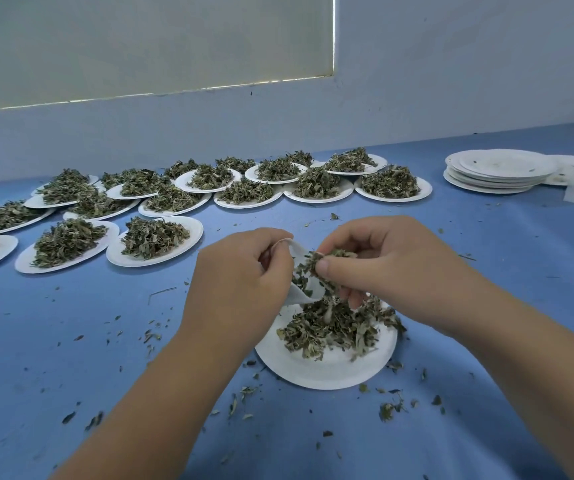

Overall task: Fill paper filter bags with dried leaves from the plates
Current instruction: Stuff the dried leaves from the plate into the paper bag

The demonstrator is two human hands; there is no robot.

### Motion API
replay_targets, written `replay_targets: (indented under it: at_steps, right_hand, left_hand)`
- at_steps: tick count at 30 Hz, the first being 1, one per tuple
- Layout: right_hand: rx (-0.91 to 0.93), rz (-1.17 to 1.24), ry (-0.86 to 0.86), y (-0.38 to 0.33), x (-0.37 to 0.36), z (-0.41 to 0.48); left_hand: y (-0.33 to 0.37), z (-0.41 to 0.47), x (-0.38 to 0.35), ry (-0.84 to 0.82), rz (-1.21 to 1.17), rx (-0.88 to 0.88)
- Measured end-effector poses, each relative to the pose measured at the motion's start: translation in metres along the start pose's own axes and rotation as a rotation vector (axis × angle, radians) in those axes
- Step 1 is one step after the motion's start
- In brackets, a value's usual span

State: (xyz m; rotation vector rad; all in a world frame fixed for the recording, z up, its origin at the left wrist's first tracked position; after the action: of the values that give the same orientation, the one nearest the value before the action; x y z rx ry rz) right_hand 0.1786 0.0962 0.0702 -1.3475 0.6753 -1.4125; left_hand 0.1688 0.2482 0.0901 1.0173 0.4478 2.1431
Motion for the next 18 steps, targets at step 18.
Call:
replay_targets:
  at_steps: [18]
  right_hand:
    - [0.212, -0.448, 0.215, -0.023, -0.012, -0.010]
  left_hand:
    - [0.004, -0.003, -0.007, -0.047, 0.019, 0.014]
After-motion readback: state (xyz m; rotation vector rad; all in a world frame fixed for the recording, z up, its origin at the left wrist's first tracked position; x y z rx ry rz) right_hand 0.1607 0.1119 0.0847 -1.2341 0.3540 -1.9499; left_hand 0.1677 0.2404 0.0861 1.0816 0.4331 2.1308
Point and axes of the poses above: each hand's wrist, its own z-axis towards the middle knuckle, its own x-axis out of the back of the hand, y = z × x, the point moved 10 cm from there along z, towards the middle knuckle, and after that the axes turned 1 degree about z, right-handed, at the moved point
